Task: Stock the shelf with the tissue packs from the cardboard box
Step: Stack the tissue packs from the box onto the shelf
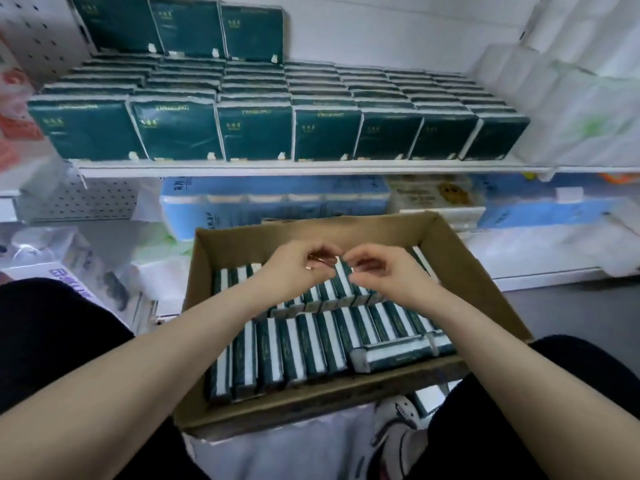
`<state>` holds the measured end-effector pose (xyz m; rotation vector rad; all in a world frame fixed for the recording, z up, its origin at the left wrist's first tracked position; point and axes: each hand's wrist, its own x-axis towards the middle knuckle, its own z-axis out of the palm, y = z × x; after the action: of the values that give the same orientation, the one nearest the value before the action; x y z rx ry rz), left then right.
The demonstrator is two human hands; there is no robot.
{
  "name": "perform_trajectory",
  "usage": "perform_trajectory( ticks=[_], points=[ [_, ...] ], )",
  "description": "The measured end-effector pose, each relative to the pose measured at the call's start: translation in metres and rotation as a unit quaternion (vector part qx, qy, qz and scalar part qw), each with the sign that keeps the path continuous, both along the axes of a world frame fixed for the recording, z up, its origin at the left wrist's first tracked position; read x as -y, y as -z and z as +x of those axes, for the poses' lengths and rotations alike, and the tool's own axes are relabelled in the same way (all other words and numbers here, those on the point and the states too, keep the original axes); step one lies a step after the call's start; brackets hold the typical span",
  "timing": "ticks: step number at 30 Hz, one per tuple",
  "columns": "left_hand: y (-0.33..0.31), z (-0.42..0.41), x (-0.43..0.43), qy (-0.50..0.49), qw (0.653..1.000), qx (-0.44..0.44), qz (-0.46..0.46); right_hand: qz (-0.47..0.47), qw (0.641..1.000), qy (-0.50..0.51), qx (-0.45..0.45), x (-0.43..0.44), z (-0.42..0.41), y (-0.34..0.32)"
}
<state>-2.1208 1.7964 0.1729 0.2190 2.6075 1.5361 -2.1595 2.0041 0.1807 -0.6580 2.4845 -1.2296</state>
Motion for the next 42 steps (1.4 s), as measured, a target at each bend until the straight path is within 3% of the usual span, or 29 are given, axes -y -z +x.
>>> perform_trajectory(
  ticks=[4, 9, 12, 15, 21, 25, 30, 33, 37, 42],
  points=[
    [0.029, 0.005, -0.018, 0.027, 0.998, 0.059, 0.011, 0.041, 0.995, -0.022, 0.086, -0.019, 0.001, 0.004],
    [0.051, 0.015, -0.044, 0.078, 0.991, 0.110, -0.006, 0.192, 0.969, -0.069, 0.136, -0.049, 0.004, 0.011],
    [0.063, 0.020, -0.058, 0.103, 0.986, 0.129, -0.029, 0.285, 0.943, -0.091, 0.147, -0.062, 0.007, 0.021],
    [0.070, 0.023, -0.068, 0.127, 0.981, 0.136, -0.059, 0.307, 0.939, -0.065, 0.138, -0.066, 0.008, 0.031],
    [0.079, 0.023, -0.071, 0.134, 0.973, 0.136, -0.133, 0.287, 0.955, -0.020, 0.078, -0.055, 0.002, 0.040],
    [0.087, 0.021, -0.067, 0.087, 0.980, 0.131, -0.125, 0.257, 0.964, -0.010, 0.064, -0.047, -0.003, 0.046],
    [0.080, 0.008, -0.054, 0.007, 0.989, 0.145, -0.026, 0.154, 0.979, 0.116, 0.066, -0.041, -0.018, 0.045],
    [0.072, 0.000, -0.039, -0.046, 0.984, 0.158, 0.064, 0.025, 0.971, 0.180, 0.153, -0.044, -0.024, 0.044],
    [0.062, -0.004, -0.026, -0.085, 0.971, 0.161, 0.156, -0.031, 0.961, 0.178, 0.208, -0.044, -0.024, 0.041],
    [0.042, -0.005, -0.015, -0.082, 0.976, 0.116, 0.166, -0.083, 0.954, 0.172, 0.229, -0.035, -0.024, 0.033]
  ],
)
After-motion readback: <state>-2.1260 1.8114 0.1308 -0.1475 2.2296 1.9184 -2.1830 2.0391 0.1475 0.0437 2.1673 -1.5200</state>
